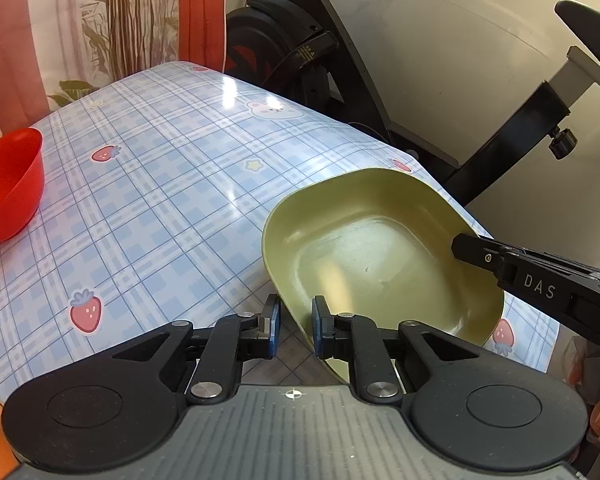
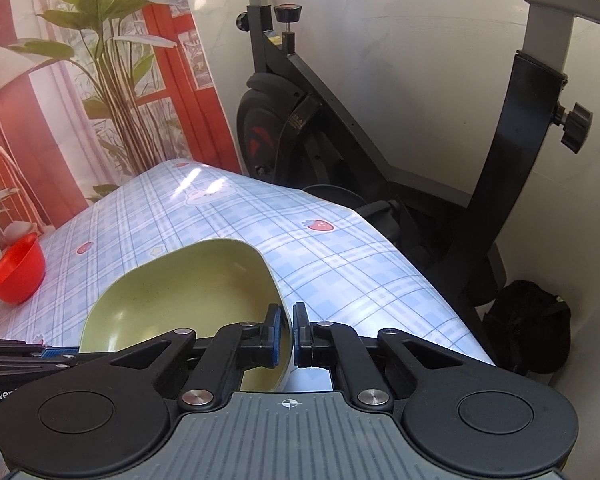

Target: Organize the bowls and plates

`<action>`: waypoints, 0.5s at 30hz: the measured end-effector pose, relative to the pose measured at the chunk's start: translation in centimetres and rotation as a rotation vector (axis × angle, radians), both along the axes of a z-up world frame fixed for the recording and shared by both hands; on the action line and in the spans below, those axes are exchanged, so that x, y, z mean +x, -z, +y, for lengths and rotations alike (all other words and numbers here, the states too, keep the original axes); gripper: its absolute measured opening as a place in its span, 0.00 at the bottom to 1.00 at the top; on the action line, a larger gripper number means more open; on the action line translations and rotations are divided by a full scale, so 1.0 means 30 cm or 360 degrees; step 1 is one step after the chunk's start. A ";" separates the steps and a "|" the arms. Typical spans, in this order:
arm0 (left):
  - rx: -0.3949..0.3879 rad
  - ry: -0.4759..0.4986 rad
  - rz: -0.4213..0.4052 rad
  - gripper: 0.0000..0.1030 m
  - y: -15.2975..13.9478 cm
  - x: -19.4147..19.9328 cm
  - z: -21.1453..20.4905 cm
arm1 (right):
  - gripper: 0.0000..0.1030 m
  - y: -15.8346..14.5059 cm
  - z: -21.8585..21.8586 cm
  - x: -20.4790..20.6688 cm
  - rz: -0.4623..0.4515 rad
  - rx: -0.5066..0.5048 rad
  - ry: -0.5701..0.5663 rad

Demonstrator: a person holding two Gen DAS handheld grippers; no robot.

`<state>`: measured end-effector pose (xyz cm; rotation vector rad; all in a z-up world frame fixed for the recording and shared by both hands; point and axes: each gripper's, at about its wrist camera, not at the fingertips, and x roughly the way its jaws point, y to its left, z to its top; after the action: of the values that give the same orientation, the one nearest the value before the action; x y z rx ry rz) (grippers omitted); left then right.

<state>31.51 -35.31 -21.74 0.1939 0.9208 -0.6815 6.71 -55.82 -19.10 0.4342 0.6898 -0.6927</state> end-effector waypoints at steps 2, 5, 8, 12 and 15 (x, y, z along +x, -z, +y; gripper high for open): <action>-0.0005 -0.0015 0.0006 0.16 -0.009 -0.007 0.014 | 0.05 -0.006 0.008 -0.003 -0.0007 0.0014 0.0009; -0.0002 -0.0038 0.0001 0.16 -0.034 -0.013 0.037 | 0.05 -0.018 0.030 -0.006 -0.0010 0.0039 0.0022; -0.0004 -0.0042 -0.0005 0.16 -0.067 -0.019 0.076 | 0.04 -0.043 0.067 -0.007 -0.0023 0.0054 0.0007; -0.0004 -0.0067 -0.0010 0.16 -0.117 -0.016 0.153 | 0.04 -0.083 0.124 0.001 -0.0063 0.0095 -0.0037; 0.0007 -0.0069 0.0003 0.16 -0.149 -0.020 0.220 | 0.04 -0.112 0.184 0.021 -0.0079 0.0100 -0.0073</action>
<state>30.92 -28.72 -17.27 0.1766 0.9262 -0.6396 7.33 -50.30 -15.73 0.4906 0.6737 -0.6165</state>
